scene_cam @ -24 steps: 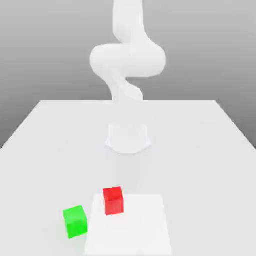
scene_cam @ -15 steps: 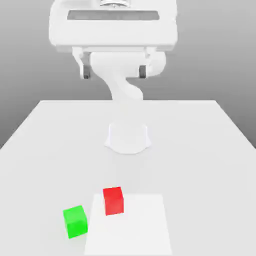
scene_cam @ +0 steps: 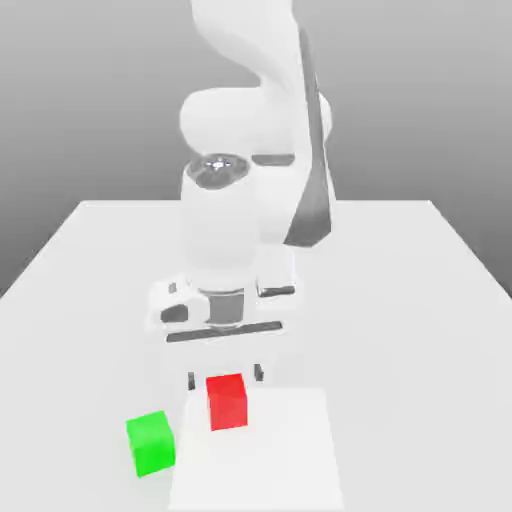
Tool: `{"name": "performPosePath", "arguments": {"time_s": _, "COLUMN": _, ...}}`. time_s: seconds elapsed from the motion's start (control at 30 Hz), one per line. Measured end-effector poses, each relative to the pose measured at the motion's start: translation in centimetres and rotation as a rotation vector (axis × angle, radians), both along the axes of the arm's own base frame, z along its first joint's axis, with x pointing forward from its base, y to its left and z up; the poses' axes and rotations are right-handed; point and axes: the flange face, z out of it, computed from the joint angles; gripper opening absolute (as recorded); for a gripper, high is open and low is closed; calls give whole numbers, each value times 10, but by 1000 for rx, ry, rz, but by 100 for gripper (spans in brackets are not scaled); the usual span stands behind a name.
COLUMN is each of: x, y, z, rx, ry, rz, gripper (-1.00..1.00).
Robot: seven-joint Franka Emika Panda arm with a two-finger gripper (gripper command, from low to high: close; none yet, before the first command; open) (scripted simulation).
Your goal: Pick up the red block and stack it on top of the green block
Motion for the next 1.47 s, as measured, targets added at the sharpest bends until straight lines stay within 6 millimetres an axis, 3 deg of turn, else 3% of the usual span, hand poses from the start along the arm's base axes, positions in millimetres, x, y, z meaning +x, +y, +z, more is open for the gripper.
{"name": "performPosePath", "arguments": {"time_s": 0.03, "x": -1, "y": 0, "z": -8, "rx": 0, "ry": 1, "rz": -1, "gripper": -100}}
{"name": "performPosePath", "arguments": {"time_s": 0.27, "x": -1, "y": 0, "z": -10, "rx": 1, "ry": 2, "rz": -1, "gripper": -100}}
{"name": "performPosePath", "arguments": {"time_s": 0.53, "x": 0, "y": -2, "z": 50, "rx": 1, "ry": 2, "rz": 15, "gripper": -100}}
{"name": "performPosePath", "arguments": {"time_s": 1.13, "x": 51, "y": -87, "z": 87, "rx": 3, "ry": 3, "rz": 555, "gripper": -100}}
{"name": "performPosePath", "arguments": {"time_s": 1.2, "x": 55, "y": -94, "z": 81, "rx": 2, "ry": 2, "rz": 589, "gripper": -100}}
{"name": "performPosePath", "arguments": {"time_s": 1.33, "x": 57, "y": -93, "z": 41, "rx": 2, "ry": 1, "rz": 609, "gripper": -100}}
{"name": "performPosePath", "arguments": {"time_s": 1.37, "x": 57, "y": -93, "z": 31, "rx": 2, "ry": 2, "rz": 609, "gripper": 100}}
{"name": "performPosePath", "arguments": {"time_s": 1.47, "x": 57, "y": -93, "z": 31, "rx": 2, "ry": 2, "rz": 609, "gripper": 100}}
